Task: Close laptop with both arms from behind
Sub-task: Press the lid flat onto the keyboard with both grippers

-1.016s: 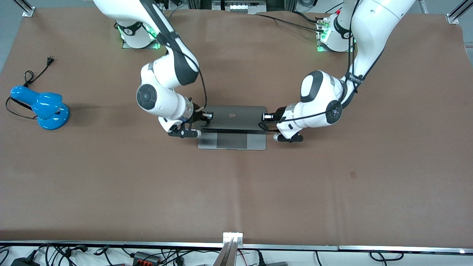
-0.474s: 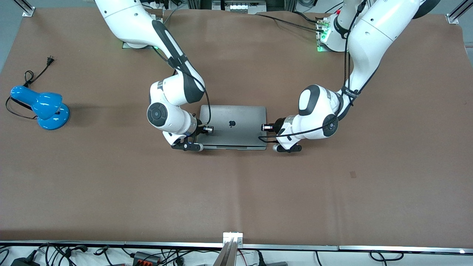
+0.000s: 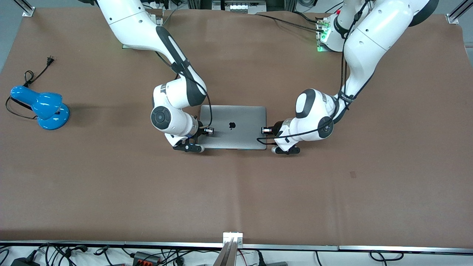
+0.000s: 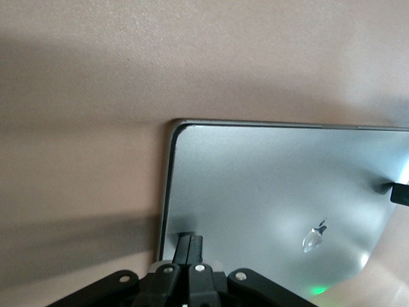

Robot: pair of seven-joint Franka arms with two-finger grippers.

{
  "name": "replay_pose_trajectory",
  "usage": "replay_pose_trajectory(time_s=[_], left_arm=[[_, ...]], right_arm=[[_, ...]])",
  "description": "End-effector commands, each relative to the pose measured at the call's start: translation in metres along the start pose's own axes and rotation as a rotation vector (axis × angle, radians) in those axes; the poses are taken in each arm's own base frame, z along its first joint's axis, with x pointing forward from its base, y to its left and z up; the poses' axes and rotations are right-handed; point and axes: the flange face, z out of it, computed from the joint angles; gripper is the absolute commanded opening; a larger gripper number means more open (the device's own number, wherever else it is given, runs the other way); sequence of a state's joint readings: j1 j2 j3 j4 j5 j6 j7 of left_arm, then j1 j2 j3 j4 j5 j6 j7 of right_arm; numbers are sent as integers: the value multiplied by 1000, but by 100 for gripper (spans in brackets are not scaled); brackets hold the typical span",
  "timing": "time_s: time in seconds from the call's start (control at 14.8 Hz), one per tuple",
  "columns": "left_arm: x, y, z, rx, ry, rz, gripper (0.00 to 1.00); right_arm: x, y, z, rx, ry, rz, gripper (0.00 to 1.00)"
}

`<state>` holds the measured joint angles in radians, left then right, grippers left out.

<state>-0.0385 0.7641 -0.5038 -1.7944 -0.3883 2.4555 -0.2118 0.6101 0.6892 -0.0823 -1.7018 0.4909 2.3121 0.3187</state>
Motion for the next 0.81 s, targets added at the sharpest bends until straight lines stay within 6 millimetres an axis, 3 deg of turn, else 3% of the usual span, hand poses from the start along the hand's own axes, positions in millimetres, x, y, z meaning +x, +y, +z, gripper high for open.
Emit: replay_pose_trajectory(time_s=[0.0, 0.27, 0.54, 0.61, 0.74], left_arm=[[5, 4, 7, 8, 22, 21, 0], [5, 4, 7, 8, 22, 26, 0], [5, 11, -8, 7, 35, 30, 0], [4, 14, -13, 8, 37, 35, 0], [2, 20, -30, 14, 31, 44, 0]], right_arm=[[4, -4, 10, -13, 23, 2, 0], [3, -5, 10, -12, 27, 0, 0], [3, -6, 6, -10, 29, -2, 0], [3, -7, 2, -9, 33, -5, 0], [10, -2, -27, -10, 64, -8, 0]])
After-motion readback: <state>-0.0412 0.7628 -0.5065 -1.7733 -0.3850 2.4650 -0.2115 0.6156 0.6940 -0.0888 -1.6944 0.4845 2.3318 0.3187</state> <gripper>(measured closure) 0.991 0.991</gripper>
